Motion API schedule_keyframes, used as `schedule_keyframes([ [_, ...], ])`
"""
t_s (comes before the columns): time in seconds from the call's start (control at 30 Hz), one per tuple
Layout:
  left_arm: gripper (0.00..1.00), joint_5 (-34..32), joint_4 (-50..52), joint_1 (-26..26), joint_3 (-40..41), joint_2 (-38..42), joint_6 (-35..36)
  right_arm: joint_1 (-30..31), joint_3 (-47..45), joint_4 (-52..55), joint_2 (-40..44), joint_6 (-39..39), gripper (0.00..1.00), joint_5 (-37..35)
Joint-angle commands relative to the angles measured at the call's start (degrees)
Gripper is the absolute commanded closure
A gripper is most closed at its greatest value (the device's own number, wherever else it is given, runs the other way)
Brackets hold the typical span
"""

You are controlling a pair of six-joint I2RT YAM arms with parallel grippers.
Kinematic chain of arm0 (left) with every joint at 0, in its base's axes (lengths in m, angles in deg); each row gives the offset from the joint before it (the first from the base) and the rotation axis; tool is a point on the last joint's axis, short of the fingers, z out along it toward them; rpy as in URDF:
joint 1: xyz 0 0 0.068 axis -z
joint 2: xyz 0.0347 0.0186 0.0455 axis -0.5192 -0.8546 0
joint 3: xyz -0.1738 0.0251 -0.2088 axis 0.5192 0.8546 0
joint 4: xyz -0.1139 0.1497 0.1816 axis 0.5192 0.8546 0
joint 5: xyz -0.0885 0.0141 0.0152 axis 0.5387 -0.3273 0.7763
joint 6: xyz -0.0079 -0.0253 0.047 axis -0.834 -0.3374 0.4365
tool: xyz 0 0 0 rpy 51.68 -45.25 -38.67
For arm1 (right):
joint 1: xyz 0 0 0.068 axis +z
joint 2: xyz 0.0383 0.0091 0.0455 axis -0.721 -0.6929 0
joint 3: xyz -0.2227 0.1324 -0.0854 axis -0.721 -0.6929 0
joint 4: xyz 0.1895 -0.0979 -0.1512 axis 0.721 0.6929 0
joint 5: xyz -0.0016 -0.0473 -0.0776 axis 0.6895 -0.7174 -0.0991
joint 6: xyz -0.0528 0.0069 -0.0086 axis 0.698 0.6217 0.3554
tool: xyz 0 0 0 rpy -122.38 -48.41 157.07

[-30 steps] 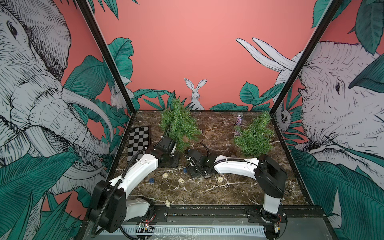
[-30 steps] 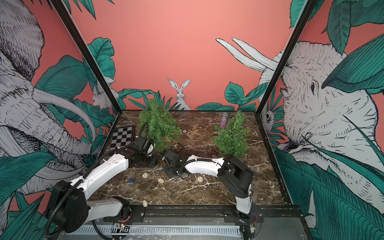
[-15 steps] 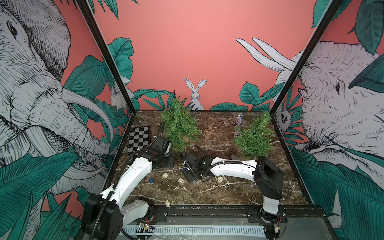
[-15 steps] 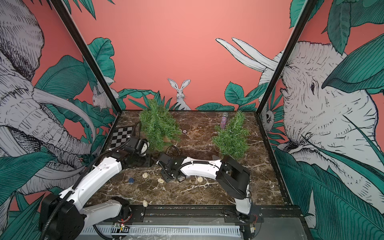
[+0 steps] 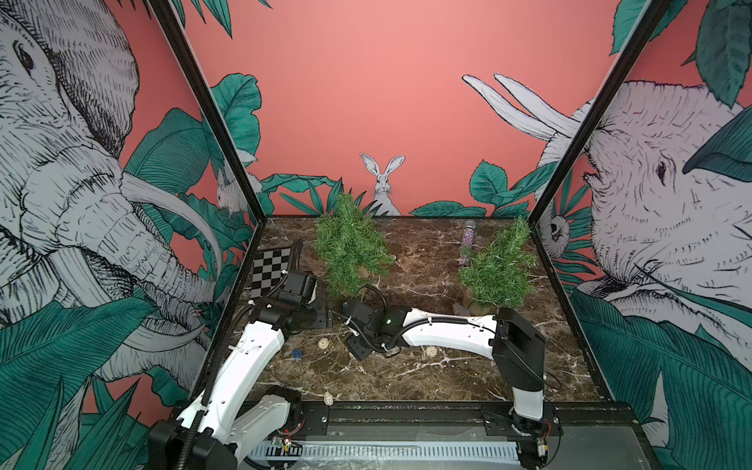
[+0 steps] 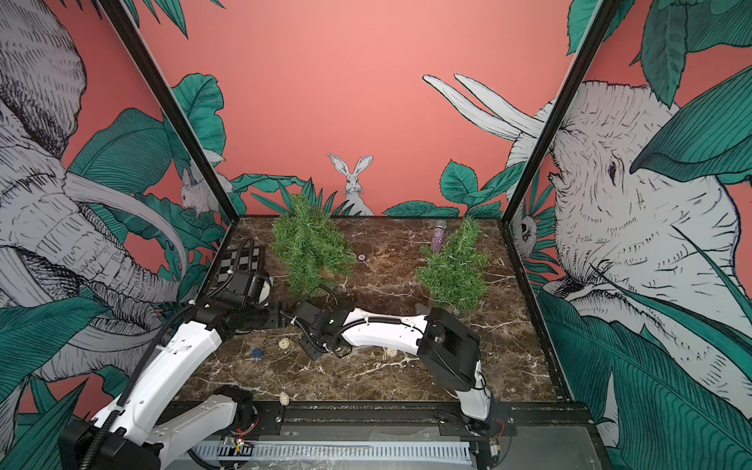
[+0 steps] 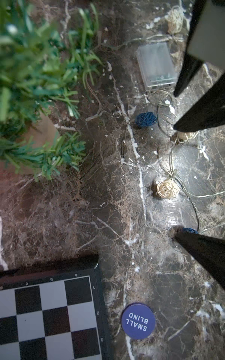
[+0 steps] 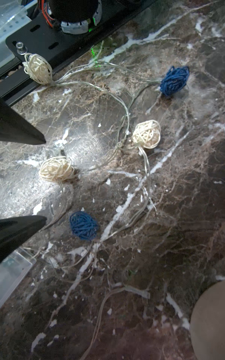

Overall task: Wrap string light around the christmas tree
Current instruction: Wrap the light string around the Christmas tree.

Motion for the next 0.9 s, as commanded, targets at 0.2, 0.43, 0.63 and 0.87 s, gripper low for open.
schedule_keyframes([
  [0.2, 0.17, 2.65, -0.39, -1.08, 1.08, 2.25, -0.95, 1.04, 3.29, 2.27, -5.74, 2.14, 0.41, 1.98],
  [0.43, 0.25, 4.01, -0.31, -1.13, 1.59, 2.66, -3.01, 1.08, 3.95, 2.28, -5.82, 2.41, 0.69, 1.53],
  [0.63, 0.28, 5.13, 0.11, -0.15, 1.11, 2.08, -3.52, -1.45, 0.23, 2.60, 0.60, 3.87, 0.87, 1.12],
  [0.87, 0.28, 2.19, -2.37, 7.42, 4.38, 0.77, -7.45, -7.18, -6.84, -0.57, 7.00, 1.69, 0.88, 0.03],
])
